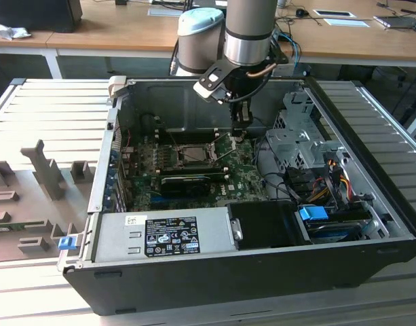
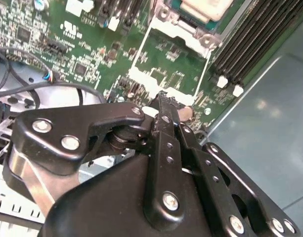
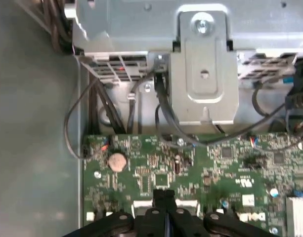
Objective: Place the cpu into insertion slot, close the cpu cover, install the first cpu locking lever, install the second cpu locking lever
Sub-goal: 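Close the cpu cover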
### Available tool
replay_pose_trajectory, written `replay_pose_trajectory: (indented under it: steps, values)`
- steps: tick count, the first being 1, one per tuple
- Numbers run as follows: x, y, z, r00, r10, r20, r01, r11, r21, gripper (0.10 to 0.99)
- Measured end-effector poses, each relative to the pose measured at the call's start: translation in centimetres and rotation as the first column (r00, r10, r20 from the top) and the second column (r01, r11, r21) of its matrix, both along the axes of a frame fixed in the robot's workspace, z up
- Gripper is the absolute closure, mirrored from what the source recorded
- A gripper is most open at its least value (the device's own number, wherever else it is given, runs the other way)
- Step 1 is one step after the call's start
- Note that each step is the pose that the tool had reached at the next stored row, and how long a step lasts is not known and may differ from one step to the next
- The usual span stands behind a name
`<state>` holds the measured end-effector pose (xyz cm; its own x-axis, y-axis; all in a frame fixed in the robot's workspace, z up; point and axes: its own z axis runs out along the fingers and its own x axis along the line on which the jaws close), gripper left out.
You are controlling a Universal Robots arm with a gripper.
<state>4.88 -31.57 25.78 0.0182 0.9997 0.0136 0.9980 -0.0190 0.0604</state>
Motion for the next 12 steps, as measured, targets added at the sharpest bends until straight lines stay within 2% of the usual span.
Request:
replay_pose_trajectory:
  steps: [4, 8, 10, 11, 12]
  values:
    - [1.13, 0.0, -0.42, 1.0, 0.0, 0.0, 0.0, 1.0, 0.0, 0.98]
    - [1.45, 0.0, -1.28, 1.0, 0.0, -0.001, 0.0, 1.0, 0.0, 0.98]
    - [1.41, -0.01, -1.36, 0.9999, 0.0, -0.0101, 0.0, 1.0, 0.0, 0.98]
    - [1.33, 0.0, -1.36, 0.9998, 0.0, -0.0176, 0.0, 1.0, 0.001, 0.98]
    - [1.26, 0.0, -1.35, 0.9998, 0.0, -0.0203, 0.0, 1.0, 0.001, 0.98]
